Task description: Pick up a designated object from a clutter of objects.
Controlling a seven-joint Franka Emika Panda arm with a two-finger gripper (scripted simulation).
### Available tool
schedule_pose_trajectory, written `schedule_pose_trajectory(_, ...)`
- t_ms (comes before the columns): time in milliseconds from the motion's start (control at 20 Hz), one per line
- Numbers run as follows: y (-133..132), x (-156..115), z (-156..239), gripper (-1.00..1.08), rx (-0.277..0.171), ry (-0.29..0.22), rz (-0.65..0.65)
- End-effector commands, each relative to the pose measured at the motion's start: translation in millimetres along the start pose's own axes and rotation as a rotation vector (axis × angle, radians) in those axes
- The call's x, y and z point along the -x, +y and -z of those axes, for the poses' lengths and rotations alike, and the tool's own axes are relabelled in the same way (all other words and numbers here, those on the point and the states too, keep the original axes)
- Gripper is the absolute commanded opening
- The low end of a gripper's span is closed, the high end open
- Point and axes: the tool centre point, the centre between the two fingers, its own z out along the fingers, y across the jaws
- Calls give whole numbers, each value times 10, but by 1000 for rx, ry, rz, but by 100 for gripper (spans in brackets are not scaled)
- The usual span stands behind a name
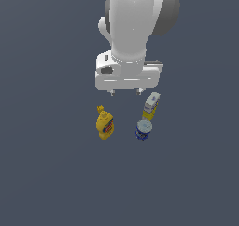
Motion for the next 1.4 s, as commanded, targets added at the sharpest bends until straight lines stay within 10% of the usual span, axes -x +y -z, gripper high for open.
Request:
schedule_pose_trajectory(0, 0, 0, 0, 100, 0, 0, 0)
schedule_pose_trajectory(1350, -288, -270, -616, 100, 29, 22, 33)
